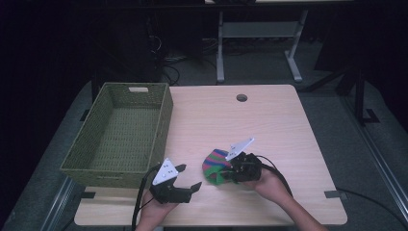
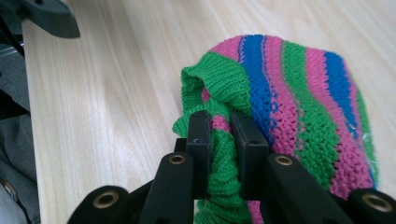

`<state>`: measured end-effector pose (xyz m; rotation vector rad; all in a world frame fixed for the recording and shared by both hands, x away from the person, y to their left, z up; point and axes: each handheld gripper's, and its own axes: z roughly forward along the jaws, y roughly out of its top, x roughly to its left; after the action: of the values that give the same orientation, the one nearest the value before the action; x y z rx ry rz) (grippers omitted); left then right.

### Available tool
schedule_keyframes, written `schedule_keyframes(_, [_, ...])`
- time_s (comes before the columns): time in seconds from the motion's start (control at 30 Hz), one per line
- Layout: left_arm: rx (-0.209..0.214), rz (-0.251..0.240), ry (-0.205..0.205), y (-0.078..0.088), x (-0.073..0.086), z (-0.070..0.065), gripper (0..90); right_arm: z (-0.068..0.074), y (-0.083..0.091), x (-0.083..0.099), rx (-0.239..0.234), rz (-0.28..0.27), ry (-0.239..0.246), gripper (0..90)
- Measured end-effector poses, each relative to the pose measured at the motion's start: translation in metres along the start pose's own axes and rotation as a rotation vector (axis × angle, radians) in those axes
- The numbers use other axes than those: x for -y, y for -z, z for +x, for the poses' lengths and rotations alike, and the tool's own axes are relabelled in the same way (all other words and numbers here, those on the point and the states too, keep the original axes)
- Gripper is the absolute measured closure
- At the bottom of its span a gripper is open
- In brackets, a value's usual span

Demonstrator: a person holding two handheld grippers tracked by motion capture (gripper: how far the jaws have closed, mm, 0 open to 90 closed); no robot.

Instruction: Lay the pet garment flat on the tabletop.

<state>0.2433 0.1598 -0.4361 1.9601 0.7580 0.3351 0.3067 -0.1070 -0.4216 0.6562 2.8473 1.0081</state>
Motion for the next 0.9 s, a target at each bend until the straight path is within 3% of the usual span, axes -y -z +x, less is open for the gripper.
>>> schedule_keyframes(0.5, [0.007, 0.006, -0.006, -0.001, 0.0, 0.0, 17.9, -0.006, 0.039, -0.009, 0.005, -0.107, -0.034, 78.2])
schedule_keyframes(0.9, [0.023, -0.022, -0.003, -0.003, -0.003, -0.003, 19.9, -0.011, 0.076, -0.016, 0.005, -0.192, -0.035, 78.5])
